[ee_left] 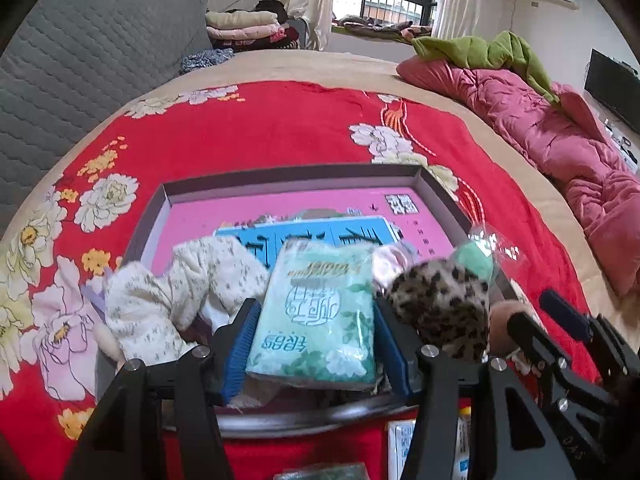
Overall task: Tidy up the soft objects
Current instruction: 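Lower the tissue pack into the box while the right tool releases the ball inside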
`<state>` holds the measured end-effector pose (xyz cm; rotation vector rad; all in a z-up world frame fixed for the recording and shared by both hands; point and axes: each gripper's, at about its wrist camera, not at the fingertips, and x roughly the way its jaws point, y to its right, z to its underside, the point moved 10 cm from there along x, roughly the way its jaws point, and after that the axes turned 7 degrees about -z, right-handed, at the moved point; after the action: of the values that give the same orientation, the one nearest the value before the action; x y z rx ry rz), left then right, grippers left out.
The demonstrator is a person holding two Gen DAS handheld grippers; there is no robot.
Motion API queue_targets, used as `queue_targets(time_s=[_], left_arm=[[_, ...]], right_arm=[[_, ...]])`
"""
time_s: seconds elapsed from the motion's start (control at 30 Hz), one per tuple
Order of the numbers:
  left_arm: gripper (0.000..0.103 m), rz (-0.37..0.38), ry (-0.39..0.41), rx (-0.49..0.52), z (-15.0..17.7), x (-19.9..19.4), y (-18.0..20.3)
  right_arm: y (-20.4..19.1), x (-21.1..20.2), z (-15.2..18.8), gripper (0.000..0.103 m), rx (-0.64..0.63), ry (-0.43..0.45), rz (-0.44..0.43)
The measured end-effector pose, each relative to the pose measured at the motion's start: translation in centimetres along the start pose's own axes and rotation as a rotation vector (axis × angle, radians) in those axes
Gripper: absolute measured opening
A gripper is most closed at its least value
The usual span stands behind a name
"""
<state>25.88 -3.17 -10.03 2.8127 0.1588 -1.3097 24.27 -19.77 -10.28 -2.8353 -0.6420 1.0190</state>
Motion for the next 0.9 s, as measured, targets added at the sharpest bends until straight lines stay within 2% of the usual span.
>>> queue_targets(time_s=[0.33, 0.47, 0.9], left_arm=[[0.062, -0.008, 0.033, -0.048, -1.2, -1.3, -1.4], [0.062, -0.014, 0.045, -0.051, -1.4, -2.2, -1.7], [0.062, -0.011, 0.046, -0.078, -0.8, -4.4, -3.0]], right_arm=[[0.1, -0.1, -0.1, 0.057, 0.010, 0.003, -0.003], [0.0, -0.2, -0.3, 0.062, 0.008, 0.012, -0.006], [-0.6, -1.6, -0.9, 0.069, -0.032, 0.043, 0.015]])
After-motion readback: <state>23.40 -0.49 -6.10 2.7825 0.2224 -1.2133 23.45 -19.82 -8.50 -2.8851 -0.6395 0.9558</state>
